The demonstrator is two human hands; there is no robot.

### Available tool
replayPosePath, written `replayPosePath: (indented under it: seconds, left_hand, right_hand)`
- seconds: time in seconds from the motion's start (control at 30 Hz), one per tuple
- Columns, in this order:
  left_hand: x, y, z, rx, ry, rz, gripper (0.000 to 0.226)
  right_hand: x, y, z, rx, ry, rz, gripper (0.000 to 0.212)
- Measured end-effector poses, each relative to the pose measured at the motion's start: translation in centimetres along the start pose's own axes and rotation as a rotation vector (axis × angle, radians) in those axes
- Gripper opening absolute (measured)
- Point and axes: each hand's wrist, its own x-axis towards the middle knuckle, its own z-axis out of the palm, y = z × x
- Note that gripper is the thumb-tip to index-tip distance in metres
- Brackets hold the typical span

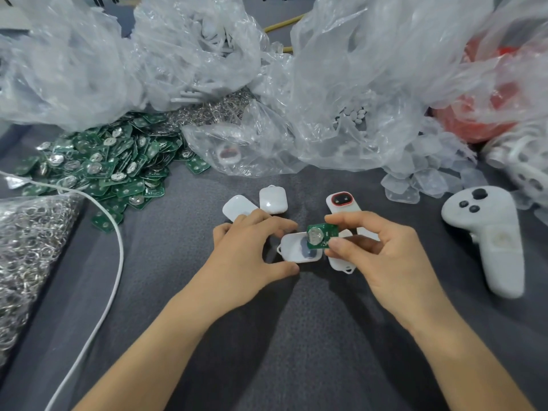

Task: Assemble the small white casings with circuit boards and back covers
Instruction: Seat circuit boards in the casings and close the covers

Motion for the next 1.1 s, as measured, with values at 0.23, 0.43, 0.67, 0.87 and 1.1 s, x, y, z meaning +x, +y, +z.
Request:
replayPosePath:
  seconds: [0.23, 0.43, 0.67, 0.87, 1.1]
  left_hand:
    - [0.2, -0.3, -0.4, 0.001, -0.012, 0.025, 0.042]
    - [0.2, -0.2, -0.2, 0.015, 0.01, 0.022, 0.037]
    - [0.1, 0.0, -0.2, 0.02, 0.024, 0.028, 0.038]
    - [0.1, 0.1, -0.1, 0.034, 0.017, 0.034, 0.039]
    - [0.0, 0.1, 0.2, 0.041, 0.026, 0.041, 0.035]
  right_hand:
    - [0.4, 0.1, 1.0, -0.13, -0.053, -0.01, 0.033]
    - [0.6, 0.0, 1.7, -0.344, 0.016, -0.091, 0.029]
    - [0.9, -0.1, 1.6, -0.38, -0.004, -0.052, 0.024]
    - [0.9, -0.2, 1.6, -0.409, 0.004, -0.051, 0.024]
    - [0.9, -0.3, 1.5, -0.429, -0.009, -0.049, 0.025]
